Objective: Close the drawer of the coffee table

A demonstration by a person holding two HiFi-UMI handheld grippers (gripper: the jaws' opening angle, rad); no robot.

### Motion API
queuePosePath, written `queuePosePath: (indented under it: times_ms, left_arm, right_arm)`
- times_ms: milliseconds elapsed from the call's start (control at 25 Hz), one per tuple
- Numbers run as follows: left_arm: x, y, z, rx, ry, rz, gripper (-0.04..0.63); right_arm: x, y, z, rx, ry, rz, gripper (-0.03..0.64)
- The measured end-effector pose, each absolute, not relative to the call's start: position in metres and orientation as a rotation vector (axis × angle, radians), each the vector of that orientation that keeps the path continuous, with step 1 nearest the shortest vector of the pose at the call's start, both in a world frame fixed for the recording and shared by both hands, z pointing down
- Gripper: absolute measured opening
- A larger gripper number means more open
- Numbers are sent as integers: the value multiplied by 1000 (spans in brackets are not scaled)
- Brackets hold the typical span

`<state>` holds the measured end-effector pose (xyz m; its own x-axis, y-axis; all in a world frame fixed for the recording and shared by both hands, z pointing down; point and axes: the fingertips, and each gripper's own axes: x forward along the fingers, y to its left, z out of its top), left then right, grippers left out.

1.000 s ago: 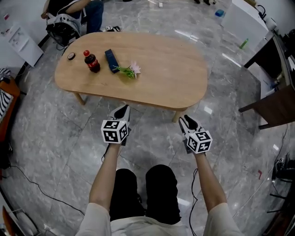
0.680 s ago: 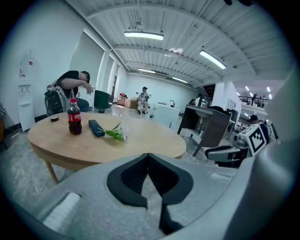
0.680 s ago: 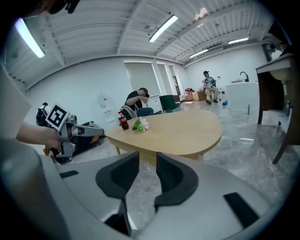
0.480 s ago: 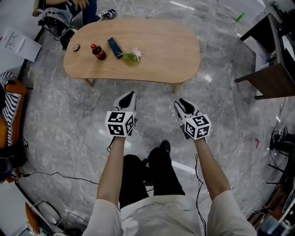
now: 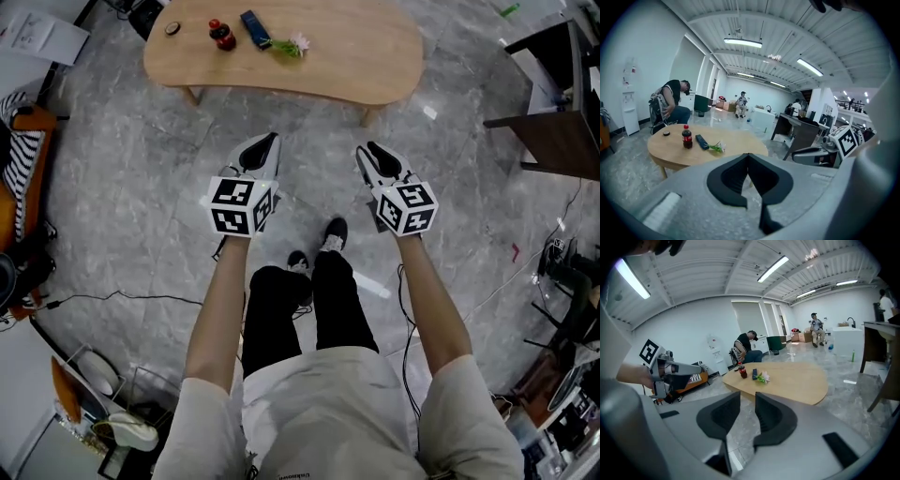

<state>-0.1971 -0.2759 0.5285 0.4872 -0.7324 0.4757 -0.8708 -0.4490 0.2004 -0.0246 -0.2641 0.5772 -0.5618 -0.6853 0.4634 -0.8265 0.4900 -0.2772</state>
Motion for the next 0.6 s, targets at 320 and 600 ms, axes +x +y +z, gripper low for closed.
queuePosePath:
  times_ms: [320,600]
  left_arm:
    - [-208,-222,497,2298,-1312,495,9]
    - [-214,-183,467,2280,-1325,458,9]
  right_arm:
    - [-41,-217,550,1288,-2425,748,107]
    - [-46,-187,515,1346,-2408,735,101]
